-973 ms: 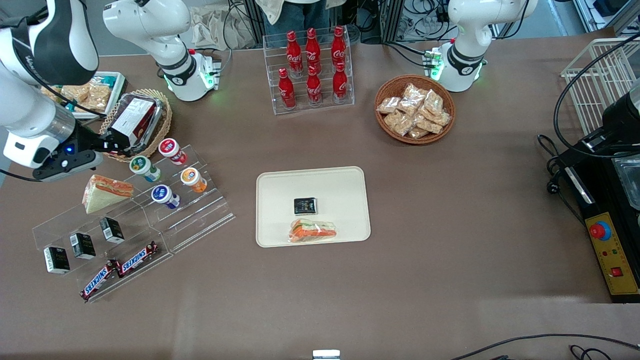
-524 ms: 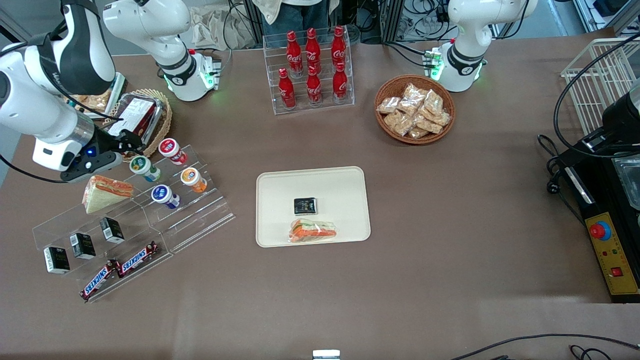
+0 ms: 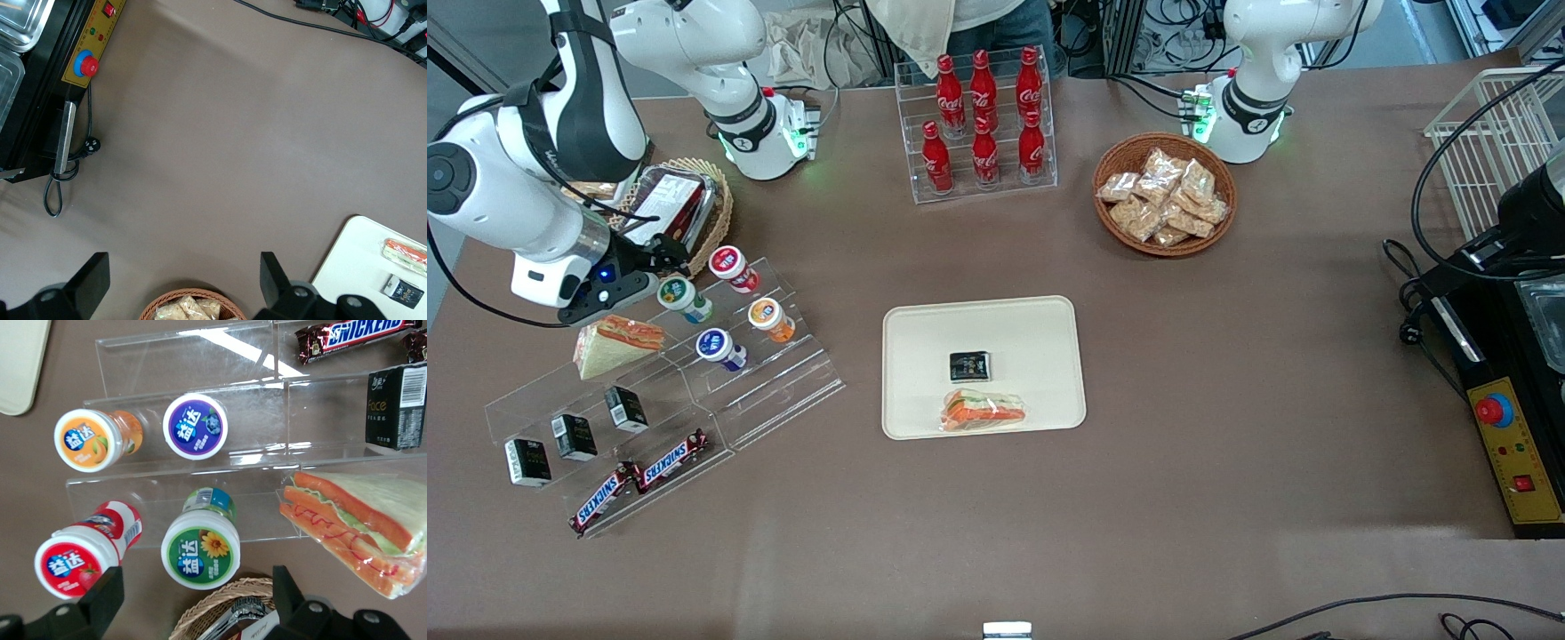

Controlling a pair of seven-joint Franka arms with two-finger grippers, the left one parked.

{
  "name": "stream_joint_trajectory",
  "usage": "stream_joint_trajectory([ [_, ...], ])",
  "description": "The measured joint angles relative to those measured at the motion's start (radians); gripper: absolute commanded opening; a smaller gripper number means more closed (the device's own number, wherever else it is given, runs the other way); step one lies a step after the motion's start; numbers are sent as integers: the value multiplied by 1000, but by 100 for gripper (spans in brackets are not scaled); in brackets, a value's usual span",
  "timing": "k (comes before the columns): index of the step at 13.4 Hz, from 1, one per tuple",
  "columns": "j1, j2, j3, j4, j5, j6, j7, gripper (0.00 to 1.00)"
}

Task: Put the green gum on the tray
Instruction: 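Position the open right gripper above the green gum bottle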

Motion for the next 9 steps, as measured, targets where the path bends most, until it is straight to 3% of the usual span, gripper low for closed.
stream_joint_trajectory([
  [9, 0, 6, 0, -57, -8, 81, -2, 96],
])
